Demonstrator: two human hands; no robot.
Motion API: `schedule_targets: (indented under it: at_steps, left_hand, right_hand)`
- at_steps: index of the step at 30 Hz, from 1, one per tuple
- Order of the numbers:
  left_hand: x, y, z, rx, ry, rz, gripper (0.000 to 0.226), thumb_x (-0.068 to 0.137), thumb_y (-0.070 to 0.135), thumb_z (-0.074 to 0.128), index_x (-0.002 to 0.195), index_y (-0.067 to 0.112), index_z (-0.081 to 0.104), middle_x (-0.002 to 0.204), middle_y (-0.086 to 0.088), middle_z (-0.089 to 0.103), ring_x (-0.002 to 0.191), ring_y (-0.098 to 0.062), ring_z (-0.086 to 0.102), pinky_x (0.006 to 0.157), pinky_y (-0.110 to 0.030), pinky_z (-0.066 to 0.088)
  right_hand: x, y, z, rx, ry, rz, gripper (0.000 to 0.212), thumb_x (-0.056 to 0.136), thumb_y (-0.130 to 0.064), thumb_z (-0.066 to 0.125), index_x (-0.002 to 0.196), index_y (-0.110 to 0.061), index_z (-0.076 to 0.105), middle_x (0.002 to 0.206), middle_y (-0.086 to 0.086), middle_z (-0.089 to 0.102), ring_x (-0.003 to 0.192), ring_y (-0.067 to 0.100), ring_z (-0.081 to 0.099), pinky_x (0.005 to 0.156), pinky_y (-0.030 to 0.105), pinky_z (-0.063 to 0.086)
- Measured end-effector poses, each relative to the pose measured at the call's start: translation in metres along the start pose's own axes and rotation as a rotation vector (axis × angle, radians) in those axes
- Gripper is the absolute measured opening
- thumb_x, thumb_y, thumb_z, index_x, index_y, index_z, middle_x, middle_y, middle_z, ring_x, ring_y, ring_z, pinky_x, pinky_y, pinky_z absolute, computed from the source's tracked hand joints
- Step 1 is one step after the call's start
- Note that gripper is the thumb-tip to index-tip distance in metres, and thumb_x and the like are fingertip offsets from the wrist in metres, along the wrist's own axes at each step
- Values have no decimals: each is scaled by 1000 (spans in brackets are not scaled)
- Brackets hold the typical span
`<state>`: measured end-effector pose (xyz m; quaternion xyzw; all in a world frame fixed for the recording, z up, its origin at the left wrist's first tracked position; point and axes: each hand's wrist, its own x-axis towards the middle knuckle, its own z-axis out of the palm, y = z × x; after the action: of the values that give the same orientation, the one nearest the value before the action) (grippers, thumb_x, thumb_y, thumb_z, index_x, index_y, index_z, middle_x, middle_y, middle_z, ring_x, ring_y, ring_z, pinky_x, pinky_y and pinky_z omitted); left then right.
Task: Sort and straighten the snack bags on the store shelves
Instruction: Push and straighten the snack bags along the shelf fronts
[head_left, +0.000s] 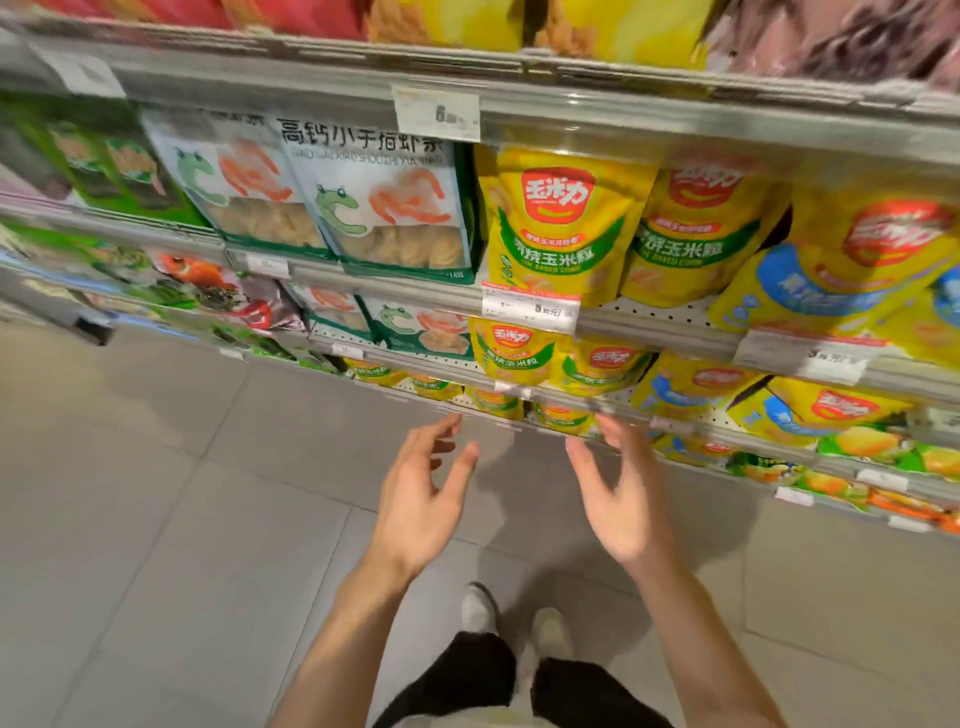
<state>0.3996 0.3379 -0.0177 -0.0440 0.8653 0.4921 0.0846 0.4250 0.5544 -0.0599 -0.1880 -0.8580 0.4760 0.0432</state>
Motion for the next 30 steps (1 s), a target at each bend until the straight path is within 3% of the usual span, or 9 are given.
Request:
schedule_targets:
  at_steps: [9, 13, 18, 22, 26, 30]
  left_hand:
    - [51, -37, -72, -14, 7, 0, 36, 99, 39, 61, 134, 33, 57, 124, 13, 64, 110, -5, 63, 94, -30, 52]
    - [97, -79, -120, -60, -56, -13, 33, 98, 44, 58, 131, 41, 54, 123, 13, 65, 111, -4, 63, 95, -27, 51]
    - [174, -146, -194, -85, -138, -39, 41, 97, 49, 57, 135, 32, 58, 121, 7, 65, 109, -3, 62, 97, -29, 51]
    - [227, -197, -234, -44, -123, -84, 35, 101, 39, 58, 134, 28, 55, 126, 2, 63, 110, -7, 61, 94, -29, 50]
    - [271, -247, -242, 6, -85, -94, 43, 101, 38, 57, 142, 25, 51, 127, 2, 62, 111, -12, 62, 99, -40, 53]
    - [326, -313, -221, 112, -52, -32, 39, 100, 34, 58, 136, 19, 55, 127, -1, 62, 112, -20, 63, 101, -46, 51]
  right_hand:
    - [15, -48, 56, -64, -42, 76, 67, 88, -65, 52, 140, -22, 56, 140, -1, 58, 134, 18, 50, 116, 34, 36]
    - [21, -74, 122, -88, 27, 127, 66, 88, -62, 54, 137, -19, 59, 134, 3, 61, 130, 20, 53, 111, 28, 35]
    - [32, -114, 228, -133, 125, 228, 50, 92, -43, 68, 131, -12, 63, 125, 3, 63, 123, 22, 58, 103, 15, 30]
    - [52, -139, 305, -195, 86, 193, 53, 95, -47, 65, 135, -14, 59, 128, 6, 61, 123, 27, 58, 109, 33, 42]
    - [86, -138, 370, -283, -45, 181, 59, 99, -48, 57, 147, -14, 48, 144, 9, 53, 139, 27, 43, 114, 36, 31]
    - [142, -100, 453, -301, -30, 85, 53, 99, -44, 58, 141, -11, 56, 138, 11, 62, 129, 31, 57, 106, 40, 45]
